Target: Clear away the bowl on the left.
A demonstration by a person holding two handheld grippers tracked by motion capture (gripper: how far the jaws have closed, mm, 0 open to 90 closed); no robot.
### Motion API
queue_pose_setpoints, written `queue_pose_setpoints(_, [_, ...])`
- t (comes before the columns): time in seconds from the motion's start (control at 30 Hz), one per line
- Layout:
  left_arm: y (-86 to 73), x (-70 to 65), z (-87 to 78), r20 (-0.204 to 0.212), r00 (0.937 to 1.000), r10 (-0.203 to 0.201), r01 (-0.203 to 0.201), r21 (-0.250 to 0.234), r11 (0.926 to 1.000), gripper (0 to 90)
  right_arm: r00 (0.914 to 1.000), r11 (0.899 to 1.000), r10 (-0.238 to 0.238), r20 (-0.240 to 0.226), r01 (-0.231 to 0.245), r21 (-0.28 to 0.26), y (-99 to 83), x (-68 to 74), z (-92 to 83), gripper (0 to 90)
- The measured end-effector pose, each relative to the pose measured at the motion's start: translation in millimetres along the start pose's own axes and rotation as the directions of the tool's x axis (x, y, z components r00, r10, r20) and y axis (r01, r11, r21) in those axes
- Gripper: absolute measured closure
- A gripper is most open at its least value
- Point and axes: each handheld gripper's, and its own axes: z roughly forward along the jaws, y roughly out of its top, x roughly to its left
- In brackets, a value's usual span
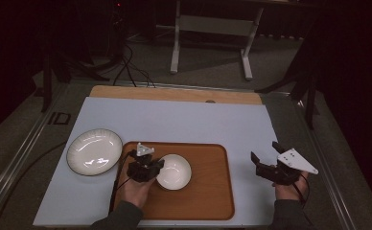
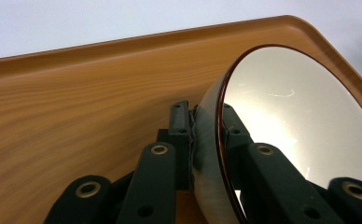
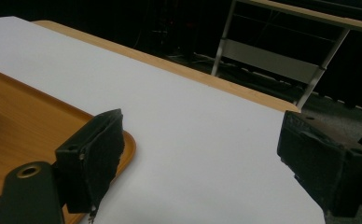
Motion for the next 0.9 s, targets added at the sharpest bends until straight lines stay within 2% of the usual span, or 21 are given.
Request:
queue_pose_setpoints(0.3, [-1.4, 4.3, 3.6, -0.010, 0.9998, -0.014, 0.014, 0.019, 0.9997, 80.8, 1.0000, 1.000, -0.001, -0.001, 0.001, 0.001, 0.0, 0.2, 0.2, 14.2])
queue_pose_setpoints(0.67, [-2.7, 5.5, 8.3, -0.025, 0.9997, 0.002, -0.001, 0.040, 0.9992, 81.5, 1.0000, 1.000, -0.002, -0.002, 0.002, 0.003, 0.0, 0.4, 0.3, 14.2])
queue_pose_setpoints(0.83, [-2.8, 4.2, 10.3, -0.017, 0.9998, 0.009, -0.008, 0.045, 0.9990, 81.5, 1.0000, 1.000, -0.002, -0.003, 0.002, 0.005, -0.1, 0.7, 0.6, 14.2])
queue_pose_setpoints(0.9, [-2.5, 4.9, 10.9, -0.016, 0.9998, 0.011, -0.010, 0.050, 0.9987, 78.5, 1.0000, 1.000, -0.003, -0.003, 0.003, 0.005, -0.1, 0.6, 0.5, 14.2])
